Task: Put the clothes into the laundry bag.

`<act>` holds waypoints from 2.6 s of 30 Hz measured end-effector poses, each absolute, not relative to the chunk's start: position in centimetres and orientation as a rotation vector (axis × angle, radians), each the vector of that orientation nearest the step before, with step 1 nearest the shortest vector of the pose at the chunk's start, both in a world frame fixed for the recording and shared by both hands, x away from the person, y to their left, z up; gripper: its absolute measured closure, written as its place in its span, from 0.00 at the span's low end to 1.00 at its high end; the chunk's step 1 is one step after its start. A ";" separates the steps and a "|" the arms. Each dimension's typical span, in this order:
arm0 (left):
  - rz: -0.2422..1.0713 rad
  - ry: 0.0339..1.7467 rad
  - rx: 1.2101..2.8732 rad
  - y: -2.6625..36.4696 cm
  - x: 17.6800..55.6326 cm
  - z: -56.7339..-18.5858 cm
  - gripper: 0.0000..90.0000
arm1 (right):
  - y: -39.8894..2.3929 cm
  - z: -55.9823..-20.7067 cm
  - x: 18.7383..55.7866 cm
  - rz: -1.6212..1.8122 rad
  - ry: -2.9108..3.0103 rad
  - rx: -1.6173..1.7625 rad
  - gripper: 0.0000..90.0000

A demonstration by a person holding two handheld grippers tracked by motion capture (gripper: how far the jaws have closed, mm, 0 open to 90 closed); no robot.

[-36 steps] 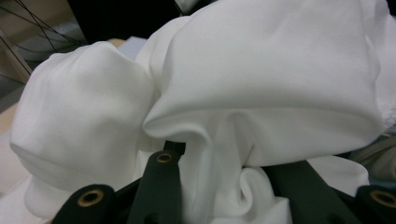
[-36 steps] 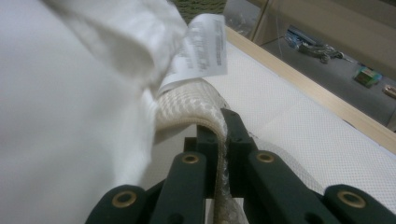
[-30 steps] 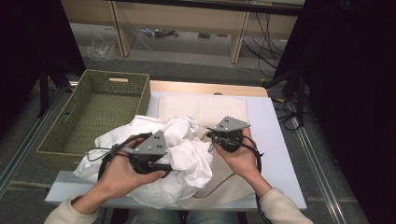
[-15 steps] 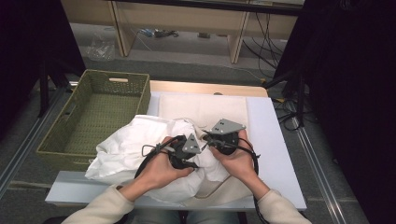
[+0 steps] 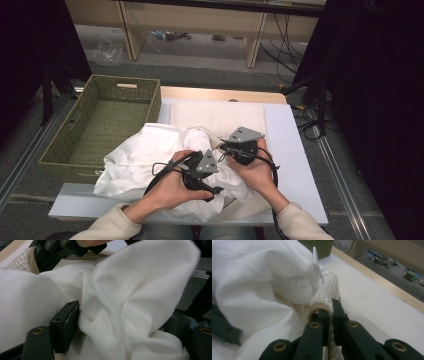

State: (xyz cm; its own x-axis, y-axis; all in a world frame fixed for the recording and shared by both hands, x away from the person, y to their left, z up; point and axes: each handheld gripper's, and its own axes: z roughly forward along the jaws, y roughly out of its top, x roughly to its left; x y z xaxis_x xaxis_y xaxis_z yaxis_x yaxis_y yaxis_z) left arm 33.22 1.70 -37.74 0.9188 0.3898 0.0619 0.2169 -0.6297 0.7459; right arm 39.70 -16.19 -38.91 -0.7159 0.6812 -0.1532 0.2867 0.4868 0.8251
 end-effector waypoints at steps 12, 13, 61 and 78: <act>0.333 0.417 2.255 4.1 32.6 -35.8 0.25 | -16.4 -38.9 39.9 1.131 2.279 0.795 0.99; 0.333 0.417 2.255 4.1 32.6 -35.8 0.27 | -16.3 -38.9 39.9 1.132 2.279 0.796 0.99; 0.459 0.573 2.281 4.4 39.2 -36.1 0.17 | -16.3 -37.0 39.0 1.245 2.234 0.837 0.99; 0.439 0.532 2.331 3.0 38.1 -35.4 0.85 | -15.8 -37.0 39.7 1.242 2.230 0.826 0.99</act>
